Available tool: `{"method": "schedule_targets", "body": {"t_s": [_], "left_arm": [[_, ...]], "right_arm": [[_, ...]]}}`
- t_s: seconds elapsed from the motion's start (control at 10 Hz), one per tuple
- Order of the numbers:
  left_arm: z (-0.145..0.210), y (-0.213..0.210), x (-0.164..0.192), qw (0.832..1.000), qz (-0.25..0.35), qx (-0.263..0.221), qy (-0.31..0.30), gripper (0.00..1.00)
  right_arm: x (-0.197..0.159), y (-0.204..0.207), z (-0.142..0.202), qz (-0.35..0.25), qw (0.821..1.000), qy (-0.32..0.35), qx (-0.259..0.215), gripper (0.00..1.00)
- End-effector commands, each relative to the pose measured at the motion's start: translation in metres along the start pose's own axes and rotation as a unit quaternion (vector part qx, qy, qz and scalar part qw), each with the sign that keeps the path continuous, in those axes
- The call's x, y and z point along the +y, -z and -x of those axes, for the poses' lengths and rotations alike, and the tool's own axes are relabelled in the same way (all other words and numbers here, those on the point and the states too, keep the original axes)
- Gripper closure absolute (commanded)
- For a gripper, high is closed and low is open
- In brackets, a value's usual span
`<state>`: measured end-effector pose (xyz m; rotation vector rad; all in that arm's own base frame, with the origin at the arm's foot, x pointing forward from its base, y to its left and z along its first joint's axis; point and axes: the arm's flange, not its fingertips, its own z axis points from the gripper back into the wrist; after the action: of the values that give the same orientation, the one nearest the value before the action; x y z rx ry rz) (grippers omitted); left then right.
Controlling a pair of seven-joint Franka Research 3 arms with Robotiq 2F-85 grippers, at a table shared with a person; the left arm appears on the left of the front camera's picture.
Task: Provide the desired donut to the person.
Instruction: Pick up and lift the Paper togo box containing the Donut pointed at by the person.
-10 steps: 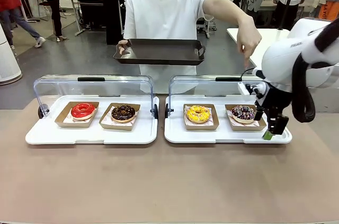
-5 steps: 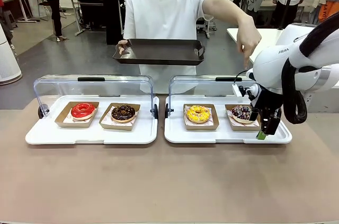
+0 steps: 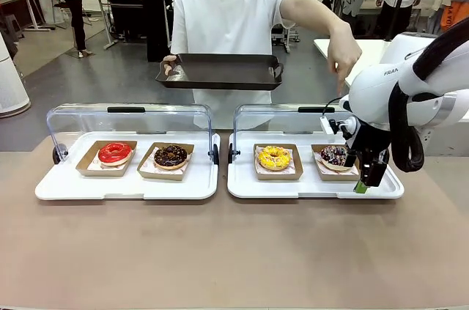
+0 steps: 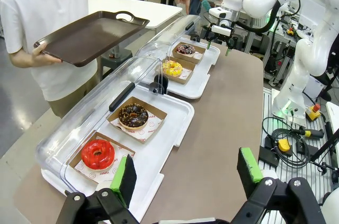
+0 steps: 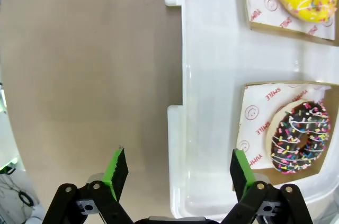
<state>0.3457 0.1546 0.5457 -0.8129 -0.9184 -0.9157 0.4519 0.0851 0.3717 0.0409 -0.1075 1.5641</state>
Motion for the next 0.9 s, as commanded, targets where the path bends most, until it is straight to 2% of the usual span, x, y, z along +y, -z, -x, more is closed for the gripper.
{"method": "schedule_targets", "body": {"t_s": [0.0,0.8], "left_arm": [[0.000,-0.001,0.000,1.000,0.001,-0.003,0.001,0.00],[0.000,-0.001,0.000,1.000,0.001,-0.003,0.001,0.00]], "right_arm": [[-0.003,0.014,-0.008,0.007,1.000,0.009,0.018,0.00],[-0.040,0.026,-0.011,0.008,0.999,0.035,0.012,0.00]]}}
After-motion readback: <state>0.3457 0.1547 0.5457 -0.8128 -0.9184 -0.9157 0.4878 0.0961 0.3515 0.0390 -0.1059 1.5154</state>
